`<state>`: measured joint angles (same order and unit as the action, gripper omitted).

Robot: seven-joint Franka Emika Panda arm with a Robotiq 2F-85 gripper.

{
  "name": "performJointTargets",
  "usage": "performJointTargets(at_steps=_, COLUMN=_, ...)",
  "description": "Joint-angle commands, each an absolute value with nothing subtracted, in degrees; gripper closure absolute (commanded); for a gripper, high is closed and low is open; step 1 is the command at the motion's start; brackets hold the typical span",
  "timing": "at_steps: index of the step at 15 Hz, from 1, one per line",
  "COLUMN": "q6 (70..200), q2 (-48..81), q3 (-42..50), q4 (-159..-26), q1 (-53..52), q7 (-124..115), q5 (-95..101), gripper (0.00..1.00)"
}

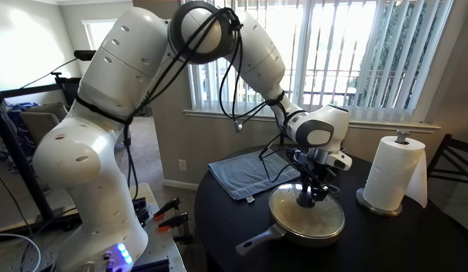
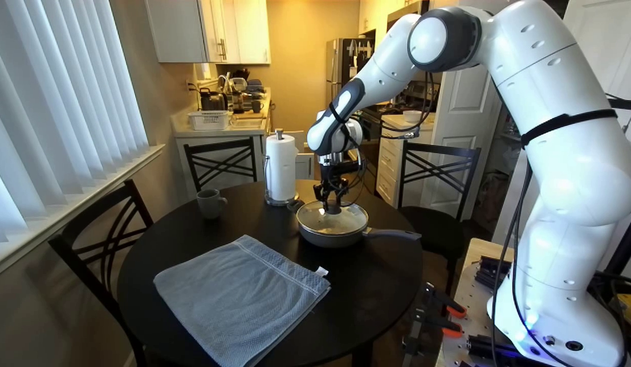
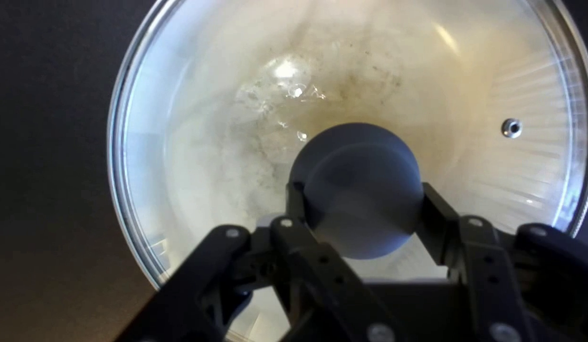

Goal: Put the lid on the pan

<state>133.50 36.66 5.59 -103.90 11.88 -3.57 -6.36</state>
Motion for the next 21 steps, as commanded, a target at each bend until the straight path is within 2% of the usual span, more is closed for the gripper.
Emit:
performJointTargets(at_steps=1, q6=132.88, q2=34.81, q3=5.91, q4=-105.94, q1=11.92, q7=-3.71, q5=-7.3, gripper=0.67)
performJointTargets(at_steps=9, q6=132.85, q2=34.24, q3=8.66, q4=-106.3, q1=8.89, q7=-9.03, q5=-4.72, gripper=0.67)
performJointTargets(at_steps=10, q6=132.71, q2=34.35, q3=8.93, q4=-106.19, q1=8.52, q7=-9.59, q5=-4.52, gripper=0.51)
performJointTargets(at_steps=11, q6=132.86, q2=34.38, q3=9.0, q4=-106.19, q1=8.32, q7=-9.88, q5=-4.43, gripper=0.17)
performJointTargets(at_steps=12, q6=132.66, q2=34.35, q3=9.19, q4=-106.14, q1=8.03, q7=-10.18, q5=-4.22, gripper=0.16)
performJointTargets(at_steps=15, q6=132.98, q2=33.37, q3=9.32, q4=-106.8, q1=7.21, q7=-10.4, q5=-3.71, gripper=0.01)
performJointTargets(at_steps=21, q6=132.35, q2=29.15, q3=9.39, q4=-109.79, q1=4.88, q7=-10.81, q5=-1.52, gripper=0.0)
